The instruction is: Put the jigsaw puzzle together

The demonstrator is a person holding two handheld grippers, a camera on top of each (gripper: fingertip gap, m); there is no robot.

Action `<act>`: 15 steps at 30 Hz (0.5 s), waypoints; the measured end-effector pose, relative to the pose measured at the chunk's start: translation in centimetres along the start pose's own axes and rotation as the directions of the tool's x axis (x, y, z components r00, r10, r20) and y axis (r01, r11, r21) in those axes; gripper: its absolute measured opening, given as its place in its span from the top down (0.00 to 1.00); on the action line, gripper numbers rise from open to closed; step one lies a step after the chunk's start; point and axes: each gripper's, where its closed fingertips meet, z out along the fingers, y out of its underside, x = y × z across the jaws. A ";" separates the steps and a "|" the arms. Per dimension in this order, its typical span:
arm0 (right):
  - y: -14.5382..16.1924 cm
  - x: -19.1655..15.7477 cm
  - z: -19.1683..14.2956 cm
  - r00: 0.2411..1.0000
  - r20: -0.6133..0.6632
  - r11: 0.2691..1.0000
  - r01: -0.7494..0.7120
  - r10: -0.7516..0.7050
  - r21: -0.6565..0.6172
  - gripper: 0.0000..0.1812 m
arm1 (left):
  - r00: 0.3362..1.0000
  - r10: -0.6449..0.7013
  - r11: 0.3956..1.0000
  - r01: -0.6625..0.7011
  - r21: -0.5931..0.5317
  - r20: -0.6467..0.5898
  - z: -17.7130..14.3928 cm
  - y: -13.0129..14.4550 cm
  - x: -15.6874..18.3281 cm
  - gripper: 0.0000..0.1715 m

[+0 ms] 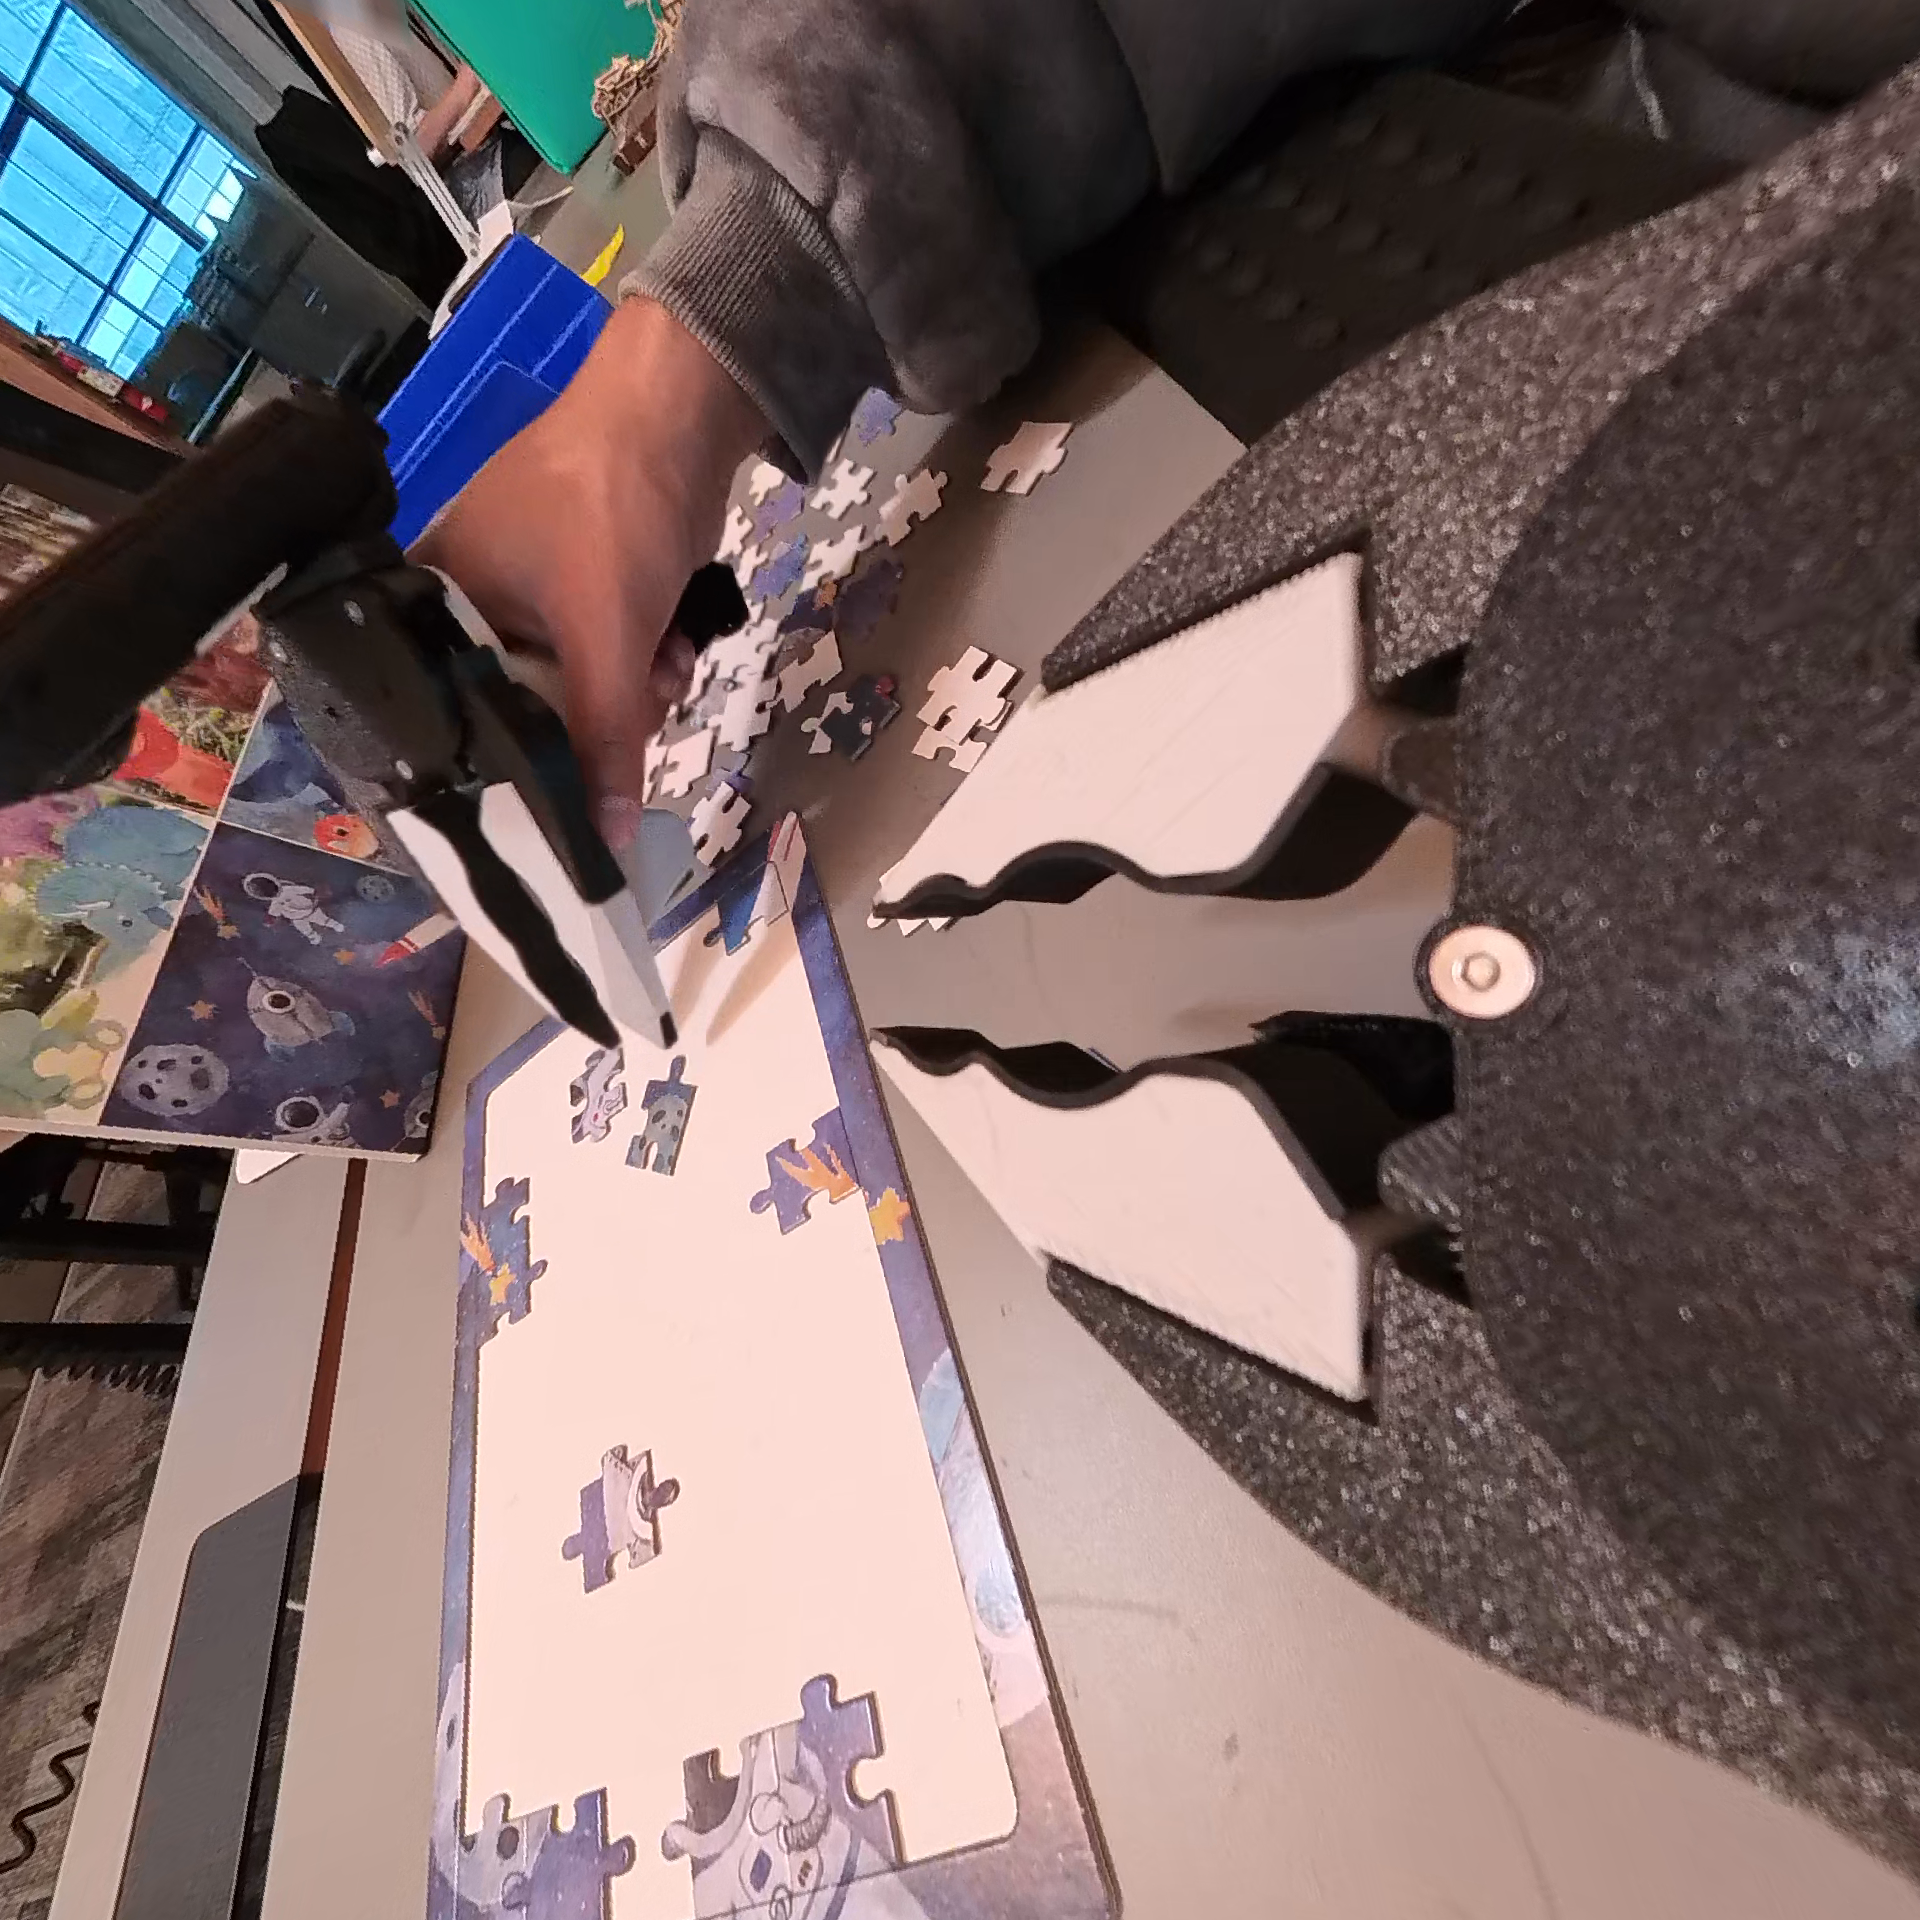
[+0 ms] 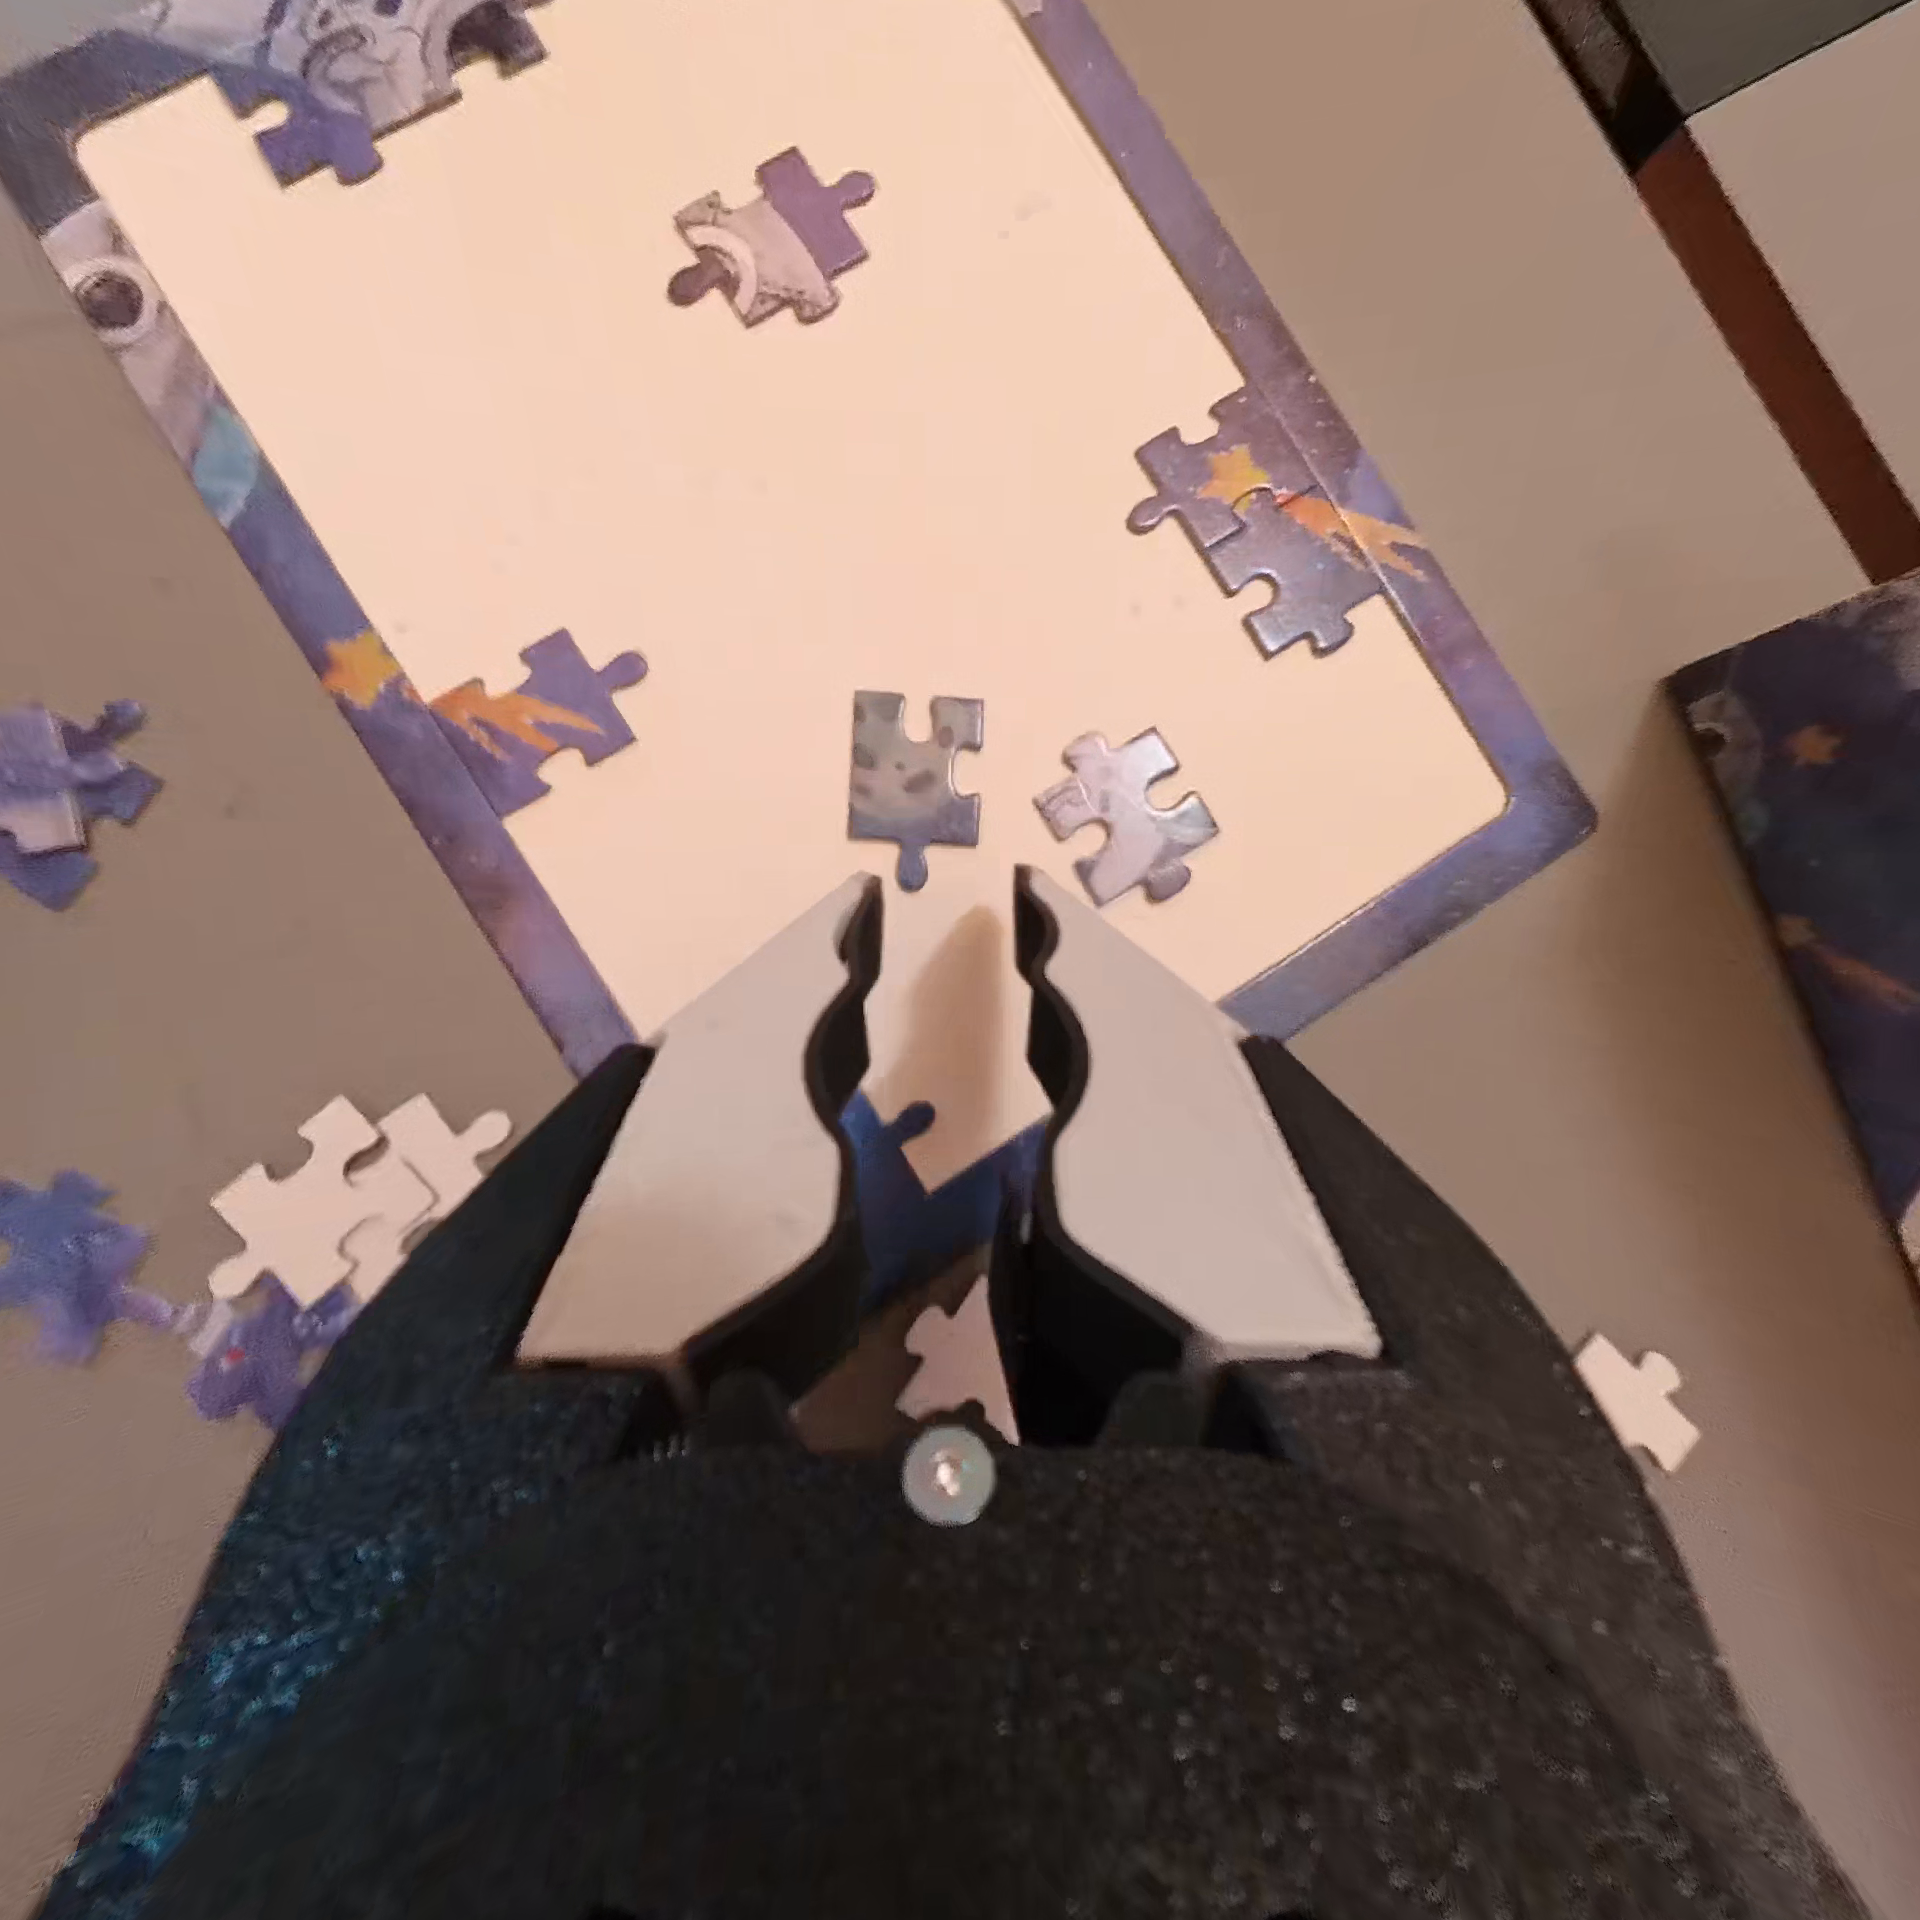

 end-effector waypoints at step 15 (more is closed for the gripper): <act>0.1 -1.1 1.1 0.994 0.102 0.999 -0.036 0.036 -0.002 0.97 | 1.000 -0.015 1.000 0.015 -0.005 -0.008 0.0 0.1 -0.1 0.88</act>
